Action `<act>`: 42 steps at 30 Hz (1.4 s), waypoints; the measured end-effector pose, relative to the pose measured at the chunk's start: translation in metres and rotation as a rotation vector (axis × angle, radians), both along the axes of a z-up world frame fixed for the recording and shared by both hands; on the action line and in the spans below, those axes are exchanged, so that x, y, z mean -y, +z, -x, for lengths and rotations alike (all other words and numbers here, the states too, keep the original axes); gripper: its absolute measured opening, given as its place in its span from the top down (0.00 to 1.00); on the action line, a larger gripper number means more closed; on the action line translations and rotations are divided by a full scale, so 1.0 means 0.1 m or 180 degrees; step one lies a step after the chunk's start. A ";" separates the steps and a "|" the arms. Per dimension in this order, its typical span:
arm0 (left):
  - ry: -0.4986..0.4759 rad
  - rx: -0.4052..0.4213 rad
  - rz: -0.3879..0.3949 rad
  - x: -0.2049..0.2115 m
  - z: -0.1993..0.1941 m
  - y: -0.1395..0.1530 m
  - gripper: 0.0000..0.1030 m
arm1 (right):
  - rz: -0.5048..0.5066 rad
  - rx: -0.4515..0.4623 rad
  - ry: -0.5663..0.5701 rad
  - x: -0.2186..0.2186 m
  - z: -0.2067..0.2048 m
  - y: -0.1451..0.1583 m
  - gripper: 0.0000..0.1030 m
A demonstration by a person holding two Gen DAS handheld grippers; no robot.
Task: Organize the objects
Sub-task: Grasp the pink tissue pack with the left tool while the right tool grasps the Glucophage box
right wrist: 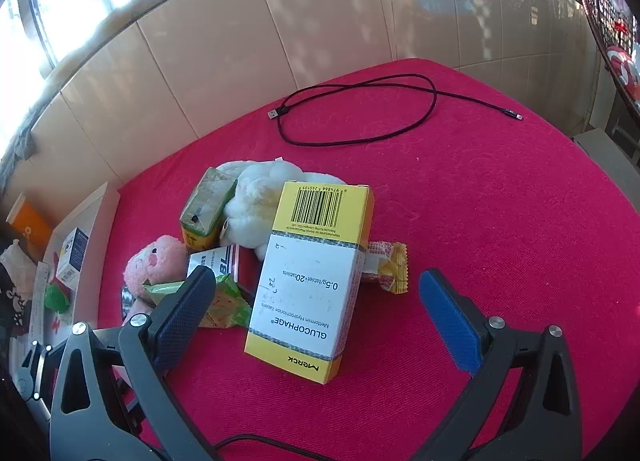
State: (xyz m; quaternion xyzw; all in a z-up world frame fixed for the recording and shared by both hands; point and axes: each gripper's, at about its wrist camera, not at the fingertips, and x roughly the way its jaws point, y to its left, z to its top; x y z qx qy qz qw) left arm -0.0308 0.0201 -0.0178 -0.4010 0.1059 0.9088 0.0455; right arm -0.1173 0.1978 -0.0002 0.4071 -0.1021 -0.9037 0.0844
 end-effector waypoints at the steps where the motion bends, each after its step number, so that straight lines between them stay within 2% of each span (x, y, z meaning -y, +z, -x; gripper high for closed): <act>1: -0.0005 -0.0004 0.0025 -0.01 0.00 0.00 0.00 | -0.0032 0.0007 -0.0001 0.01 0.01 -0.01 0.00; 11: -0.0046 -0.0069 0.0182 -0.14 0.10 -0.02 0.00 | -0.0197 0.0077 -0.0044 0.18 0.16 -0.11 0.00; 16: -0.0034 0.0001 0.0203 -0.16 0.17 -0.09 0.00 | -0.0336 0.0041 -0.0012 0.27 0.19 -0.13 0.01; 21: -0.0008 0.0035 0.0244 -0.19 0.21 -0.15 0.01 | -0.0373 0.0026 0.0051 0.37 0.20 -0.12 0.07; 25: 0.0019 0.0052 0.0256 -0.17 0.24 -0.17 0.12 | -0.0459 0.0017 0.0088 0.42 0.20 -0.13 0.14; 28: 0.0014 0.0063 0.0207 -0.15 0.24 -0.17 0.19 | -0.0402 0.0021 0.0063 0.41 0.20 -0.13 0.18; 30: 0.0001 0.0063 0.0163 -0.14 0.23 -0.17 0.23 | -0.0365 0.0026 0.0049 0.38 0.19 -0.14 0.24; 32: -0.0020 0.0066 0.0128 -0.14 0.22 -0.17 0.32 | -0.0376 0.0027 0.0026 0.35 0.19 -0.14 0.31; 33: -0.0032 0.0062 0.0108 -0.14 0.21 -0.16 0.40 | -0.0382 0.0025 0.0004 0.34 0.19 -0.13 0.36; 34: -0.0037 0.0062 0.0102 -0.14 0.21 -0.16 0.46 | -0.0366 0.0027 -0.0006 0.32 0.19 -0.13 0.37; 39: -0.0019 0.0046 0.0096 -0.14 0.20 -0.16 0.47 | -0.0220 0.0050 -0.0058 0.23 0.21 -0.13 0.38; 42: -0.0022 0.0041 0.0110 -0.16 0.23 -0.16 0.47 | -0.0343 0.0072 -0.0086 0.26 0.24 -0.14 0.38</act>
